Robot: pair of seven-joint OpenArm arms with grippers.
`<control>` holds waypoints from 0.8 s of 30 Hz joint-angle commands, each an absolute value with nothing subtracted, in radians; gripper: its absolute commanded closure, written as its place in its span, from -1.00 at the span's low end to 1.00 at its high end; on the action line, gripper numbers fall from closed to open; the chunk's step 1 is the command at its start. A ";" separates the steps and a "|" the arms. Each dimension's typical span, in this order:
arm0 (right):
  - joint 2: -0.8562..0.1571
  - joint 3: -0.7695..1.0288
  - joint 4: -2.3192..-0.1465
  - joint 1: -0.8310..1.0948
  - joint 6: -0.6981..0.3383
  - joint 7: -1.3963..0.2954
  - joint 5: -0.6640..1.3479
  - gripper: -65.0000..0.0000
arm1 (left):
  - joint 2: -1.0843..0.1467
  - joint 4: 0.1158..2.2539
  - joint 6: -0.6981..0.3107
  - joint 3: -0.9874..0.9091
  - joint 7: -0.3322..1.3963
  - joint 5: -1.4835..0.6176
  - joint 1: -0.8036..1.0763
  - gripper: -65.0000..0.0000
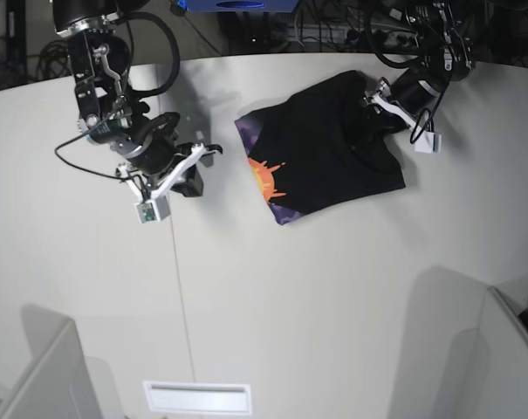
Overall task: Fold the T-shirt properly
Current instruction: 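Release the right gripper and move the left gripper to the bundle edge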
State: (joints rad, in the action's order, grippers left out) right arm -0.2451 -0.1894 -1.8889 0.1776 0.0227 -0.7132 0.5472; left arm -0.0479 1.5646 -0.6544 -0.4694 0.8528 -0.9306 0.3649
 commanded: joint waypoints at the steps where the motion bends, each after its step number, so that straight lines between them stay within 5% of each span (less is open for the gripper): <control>1: -0.246 -0.171 -1.908 0.186 0.018 -0.679 0.556 1.00 | -0.067 1.577 -0.665 -0.470 0.842 -0.935 0.361 0.59; 4: -0.252 -0.137 -1.908 0.216 0.018 -0.648 0.556 1.00 | -0.071 1.580 -0.665 -0.470 0.842 -0.865 0.358 0.99; 16: -0.199 0.036 -1.905 0.265 -0.085 -0.645 0.556 1.00 | -0.107 1.578 -0.661 -0.470 0.842 -0.806 0.358 1.00; 24: -0.177 0.133 -1.902 0.289 -0.087 -0.647 0.556 1.00 | -0.225 1.578 -0.561 -0.357 0.842 -0.806 0.341 1.00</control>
State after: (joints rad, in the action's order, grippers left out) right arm -0.1707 0.1291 -1.8885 0.2974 -0.0788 -0.6685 0.5457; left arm -0.2104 1.5658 -0.5671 -0.3576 0.8375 -0.8154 0.3481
